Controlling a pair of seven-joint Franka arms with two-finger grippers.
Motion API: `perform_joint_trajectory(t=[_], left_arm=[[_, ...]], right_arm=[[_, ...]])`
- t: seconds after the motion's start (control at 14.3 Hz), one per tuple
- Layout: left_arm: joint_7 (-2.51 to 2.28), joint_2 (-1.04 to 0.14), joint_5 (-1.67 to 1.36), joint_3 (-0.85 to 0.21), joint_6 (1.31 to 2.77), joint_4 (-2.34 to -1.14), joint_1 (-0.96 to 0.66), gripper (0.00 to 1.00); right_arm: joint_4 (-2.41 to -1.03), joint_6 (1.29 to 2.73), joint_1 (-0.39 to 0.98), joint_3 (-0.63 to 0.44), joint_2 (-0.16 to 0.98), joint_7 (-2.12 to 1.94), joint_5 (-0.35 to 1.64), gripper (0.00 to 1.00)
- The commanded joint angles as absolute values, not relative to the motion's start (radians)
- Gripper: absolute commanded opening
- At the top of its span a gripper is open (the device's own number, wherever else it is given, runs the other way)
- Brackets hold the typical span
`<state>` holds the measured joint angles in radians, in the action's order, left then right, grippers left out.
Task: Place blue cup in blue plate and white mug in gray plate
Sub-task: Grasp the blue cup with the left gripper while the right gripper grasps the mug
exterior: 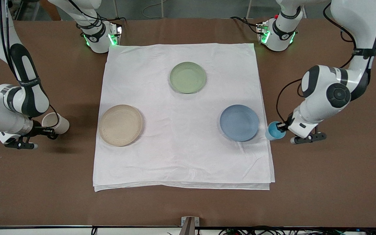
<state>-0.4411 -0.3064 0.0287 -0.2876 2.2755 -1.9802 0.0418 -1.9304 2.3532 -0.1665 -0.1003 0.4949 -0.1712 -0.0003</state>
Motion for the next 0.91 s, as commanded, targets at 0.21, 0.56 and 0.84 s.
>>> perform_joint_trajectory(t=[0.21, 0.56, 0.84], left_arm=[[-0.604, -0.380, 0.041, -0.313, 2.281, -1.993, -0.055, 0.02], [-0.618, -0.403, 0.043, -0.313, 2.284, -1.982, -0.077, 1.00], [-0.618, -0.335, 0.043, -0.302, 2.141, -1.890, -0.061, 1.00]], right_arm=[[-1.869, 2.194, -0.091, -0.080, 0.440, -0.141, 0.023, 0.00], [-1.890, 2.120, 0.064, -0.035, 0.388, 0.075, 0.143, 0.00], [-1.890, 2.153, 0.196, -0.035, 0.391, 0.296, 0.141, 0.00]])
